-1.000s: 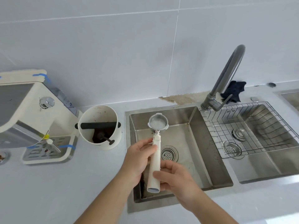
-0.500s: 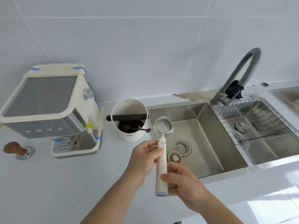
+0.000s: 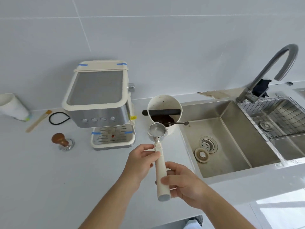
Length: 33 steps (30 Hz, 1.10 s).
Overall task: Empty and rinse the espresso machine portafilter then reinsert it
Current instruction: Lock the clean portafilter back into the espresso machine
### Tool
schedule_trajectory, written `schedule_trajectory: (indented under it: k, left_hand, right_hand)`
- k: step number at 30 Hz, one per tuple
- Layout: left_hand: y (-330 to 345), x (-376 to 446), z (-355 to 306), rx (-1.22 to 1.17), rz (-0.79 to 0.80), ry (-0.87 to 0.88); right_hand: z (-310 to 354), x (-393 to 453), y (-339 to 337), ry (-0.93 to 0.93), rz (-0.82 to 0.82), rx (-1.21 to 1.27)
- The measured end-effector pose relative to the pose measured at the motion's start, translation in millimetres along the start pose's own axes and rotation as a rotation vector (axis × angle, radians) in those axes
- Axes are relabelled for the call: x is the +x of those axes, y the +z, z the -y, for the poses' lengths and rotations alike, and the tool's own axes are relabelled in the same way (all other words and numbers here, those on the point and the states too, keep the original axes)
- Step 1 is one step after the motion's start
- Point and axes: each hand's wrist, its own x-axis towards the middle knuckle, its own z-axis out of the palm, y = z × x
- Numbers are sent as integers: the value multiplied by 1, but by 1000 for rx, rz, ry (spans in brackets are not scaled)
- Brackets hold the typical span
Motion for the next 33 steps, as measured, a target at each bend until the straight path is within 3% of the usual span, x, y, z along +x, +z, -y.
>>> schedule_trajectory:
  k: [8,16,23,29,33]
  left_hand:
    - [-88,-21,-7,219,-23,50]
    - [-185,-26,-99,435,-377,539]
    - [-204,30,-144,865,-379,819]
    - [-187,71,-149,995,-172,773]
    - [-181,77,-147,1033,-292,774]
  right_hand:
    - [-4,37,49,120,131,-78]
    - [-3,76,80,210,178,-130]
    - [7,111,97,222,188,-201]
    - [22,130,110,192,217,-218]
    - [30,141,111,158,236,-210]
